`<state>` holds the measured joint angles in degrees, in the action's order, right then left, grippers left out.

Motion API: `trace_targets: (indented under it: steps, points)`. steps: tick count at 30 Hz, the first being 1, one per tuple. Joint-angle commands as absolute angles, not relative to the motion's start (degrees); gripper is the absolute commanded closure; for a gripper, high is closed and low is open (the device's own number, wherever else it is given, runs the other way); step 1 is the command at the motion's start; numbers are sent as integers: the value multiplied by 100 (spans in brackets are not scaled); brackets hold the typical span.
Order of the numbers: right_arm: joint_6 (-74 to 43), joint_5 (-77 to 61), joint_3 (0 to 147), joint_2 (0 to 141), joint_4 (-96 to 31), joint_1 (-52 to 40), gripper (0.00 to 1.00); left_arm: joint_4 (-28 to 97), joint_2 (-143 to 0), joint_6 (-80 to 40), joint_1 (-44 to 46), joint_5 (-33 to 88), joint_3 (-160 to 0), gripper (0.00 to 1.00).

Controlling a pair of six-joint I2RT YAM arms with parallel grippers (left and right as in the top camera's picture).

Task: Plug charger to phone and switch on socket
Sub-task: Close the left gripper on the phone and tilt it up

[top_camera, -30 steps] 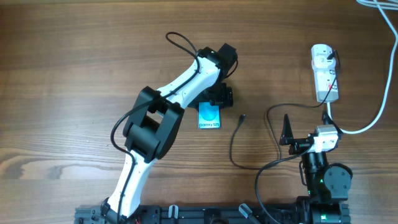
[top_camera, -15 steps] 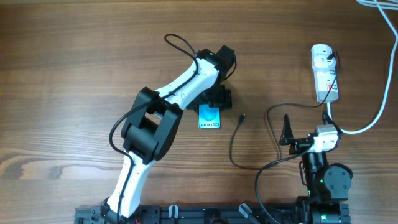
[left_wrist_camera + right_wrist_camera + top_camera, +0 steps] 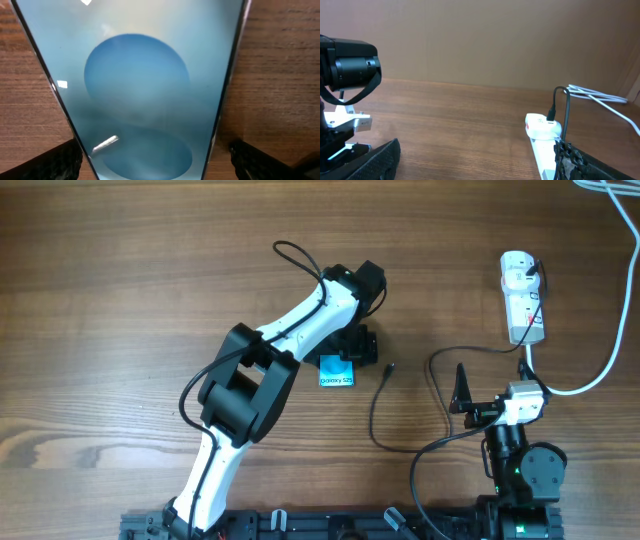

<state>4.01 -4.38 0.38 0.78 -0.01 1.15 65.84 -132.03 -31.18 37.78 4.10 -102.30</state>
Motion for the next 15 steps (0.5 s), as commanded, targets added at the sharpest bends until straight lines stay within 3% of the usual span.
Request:
trace_targets:
  steps: [1, 11, 15]
  points:
    - [449, -344, 30, 27, 8, 71, 0, 6392, -13491, -3092, 3758, 204, -10027, 0]
    - [449, -342, 30, 27, 8, 71, 0, 6377, -13491, -3092, 3719, 204, -10027, 0]
    - [449, -342, 30, 27, 8, 71, 0, 6377, -13491, -3092, 3708, 202, -10005, 5]
